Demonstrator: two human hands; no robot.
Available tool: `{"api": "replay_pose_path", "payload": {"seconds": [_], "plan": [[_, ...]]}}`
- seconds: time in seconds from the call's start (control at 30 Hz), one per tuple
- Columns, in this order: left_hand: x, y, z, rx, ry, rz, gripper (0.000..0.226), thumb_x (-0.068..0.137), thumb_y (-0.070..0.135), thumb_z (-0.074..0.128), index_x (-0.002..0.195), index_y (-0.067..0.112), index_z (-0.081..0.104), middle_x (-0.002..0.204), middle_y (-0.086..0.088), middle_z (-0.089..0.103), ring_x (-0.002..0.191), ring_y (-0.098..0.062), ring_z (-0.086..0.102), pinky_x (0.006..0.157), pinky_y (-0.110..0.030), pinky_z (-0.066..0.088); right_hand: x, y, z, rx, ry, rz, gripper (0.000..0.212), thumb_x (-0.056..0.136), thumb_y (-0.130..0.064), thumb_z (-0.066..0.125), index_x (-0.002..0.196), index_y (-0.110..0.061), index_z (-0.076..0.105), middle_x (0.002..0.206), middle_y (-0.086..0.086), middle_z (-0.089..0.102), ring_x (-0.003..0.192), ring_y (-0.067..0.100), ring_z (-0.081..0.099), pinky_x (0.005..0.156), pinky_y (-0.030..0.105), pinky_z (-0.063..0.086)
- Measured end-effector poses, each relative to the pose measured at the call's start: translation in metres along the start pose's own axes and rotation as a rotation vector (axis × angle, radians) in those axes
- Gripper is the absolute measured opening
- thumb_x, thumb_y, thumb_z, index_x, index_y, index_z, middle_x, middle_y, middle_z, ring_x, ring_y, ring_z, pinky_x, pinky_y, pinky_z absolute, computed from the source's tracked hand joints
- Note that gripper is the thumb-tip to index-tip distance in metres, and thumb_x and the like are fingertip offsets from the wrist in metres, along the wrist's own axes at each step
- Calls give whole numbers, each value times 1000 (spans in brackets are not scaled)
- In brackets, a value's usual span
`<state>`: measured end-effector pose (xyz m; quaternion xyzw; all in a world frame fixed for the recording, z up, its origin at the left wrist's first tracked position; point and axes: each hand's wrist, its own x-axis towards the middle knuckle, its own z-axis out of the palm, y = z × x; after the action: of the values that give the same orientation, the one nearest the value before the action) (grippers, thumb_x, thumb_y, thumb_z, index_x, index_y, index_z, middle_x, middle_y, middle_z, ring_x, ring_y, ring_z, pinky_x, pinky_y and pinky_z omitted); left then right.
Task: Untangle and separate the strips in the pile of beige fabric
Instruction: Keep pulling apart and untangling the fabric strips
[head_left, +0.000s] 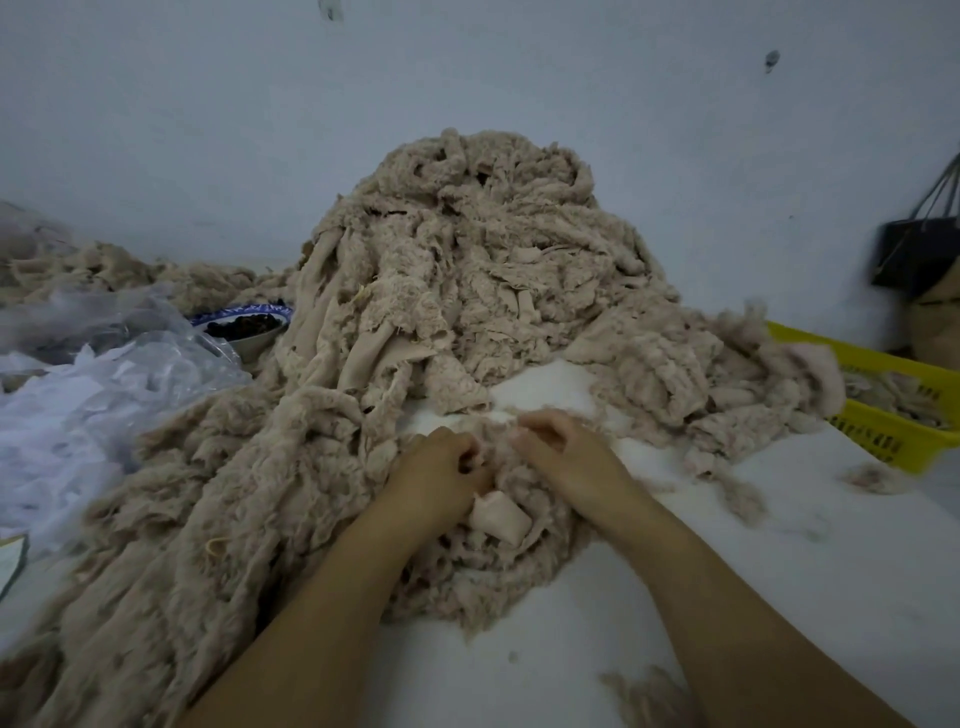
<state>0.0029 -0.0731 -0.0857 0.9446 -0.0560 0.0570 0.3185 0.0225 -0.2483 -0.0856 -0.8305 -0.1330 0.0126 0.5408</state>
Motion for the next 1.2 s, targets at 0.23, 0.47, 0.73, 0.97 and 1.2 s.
{"api": "replay_pose_path", "payload": {"seconds": [0.23, 0.47, 0.73, 0.97, 1.2], "plan": [[0, 7, -13, -657, 353, -144, 29, 99, 32, 54, 77, 14, 52, 63, 4, 58, 55, -9, 54, 52, -22, 43, -3, -4, 5, 10, 63, -71, 28, 100, -35, 55, 88, -12, 63, 77, 8, 63, 72, 11, 56, 60, 15, 40], [0, 13, -20, -852, 411, -175, 39, 101, 49, 45, 82, 19, 60, 68, 11, 64, 49, -3, 55, 47, -15, 42, 5, -12, -12, 910, 152, 229, 53, 94, -42, 64, 140, -19, 53, 129, 4, 67, 117, 24, 65, 104, 49, 48], [-4, 19, -6, -716, 272, -60, 43, 96, 42, 58, 62, 17, 61, 53, 4, 62, 44, -7, 54, 47, -19, 44, 7, -15, -8, 903, 205, 194, 21, 95, -41, 62, 107, -28, 74, 114, -3, 67, 85, 20, 68, 65, 33, 62], [1, 10, -32, -1506, 278, -299, 36, 99, 39, 55, 105, 11, 77, 104, -11, 75, 97, -26, 73, 83, -40, 58, -1, -17, -16, 518, 263, 206, 41, 96, -56, 51, 71, -37, 77, 95, -13, 57, 67, 7, 50, 46, 18, 41], [-5, 19, -22, -1327, 240, -91, 35, 96, 40, 57, 105, 11, 76, 112, -14, 73, 109, -28, 68, 95, -40, 48, -14, -26, 20, -39, 63, -221, 69, 79, -90, 26, 99, -36, 64, 106, -11, 61, 99, -3, 56, 87, 18, 46]]}}
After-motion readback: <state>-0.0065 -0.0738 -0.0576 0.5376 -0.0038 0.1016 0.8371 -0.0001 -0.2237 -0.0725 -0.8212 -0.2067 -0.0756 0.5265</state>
